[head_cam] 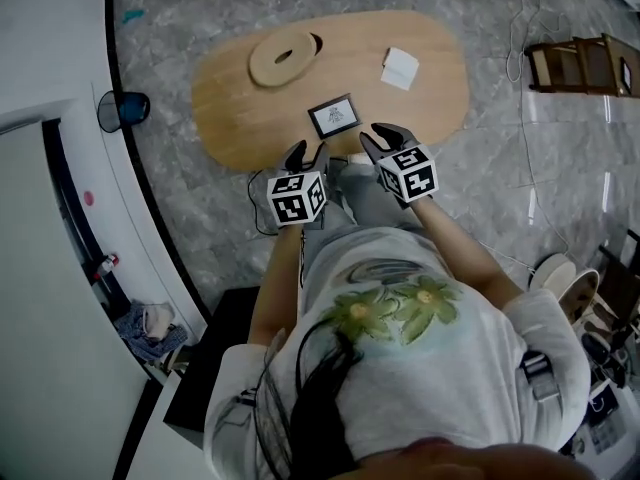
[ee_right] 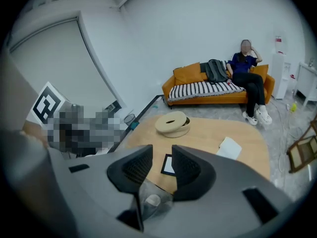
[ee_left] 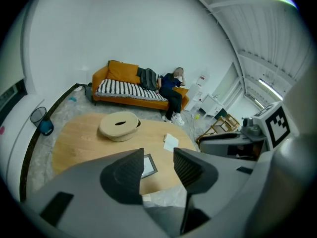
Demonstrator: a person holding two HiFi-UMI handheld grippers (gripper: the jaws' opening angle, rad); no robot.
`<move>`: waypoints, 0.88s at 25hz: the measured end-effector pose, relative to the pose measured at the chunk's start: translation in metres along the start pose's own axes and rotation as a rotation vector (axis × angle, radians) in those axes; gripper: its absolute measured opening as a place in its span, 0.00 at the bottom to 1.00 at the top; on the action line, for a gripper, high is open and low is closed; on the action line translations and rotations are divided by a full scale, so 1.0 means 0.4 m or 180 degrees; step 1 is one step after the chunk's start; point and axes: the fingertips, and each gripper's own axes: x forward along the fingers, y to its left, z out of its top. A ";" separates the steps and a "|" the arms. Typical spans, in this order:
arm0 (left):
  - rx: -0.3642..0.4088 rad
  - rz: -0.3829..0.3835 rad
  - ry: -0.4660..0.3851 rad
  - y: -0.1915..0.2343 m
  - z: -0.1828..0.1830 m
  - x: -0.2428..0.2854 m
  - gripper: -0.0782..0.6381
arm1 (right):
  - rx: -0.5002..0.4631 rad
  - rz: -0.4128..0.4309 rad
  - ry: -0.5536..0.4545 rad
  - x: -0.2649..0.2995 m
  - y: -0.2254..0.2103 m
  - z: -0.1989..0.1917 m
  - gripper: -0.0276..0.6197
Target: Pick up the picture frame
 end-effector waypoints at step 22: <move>-0.0290 0.0289 0.0363 0.104 -0.112 0.197 0.42 | -0.0157 0.0179 0.0557 0.196 -0.127 -0.113 0.28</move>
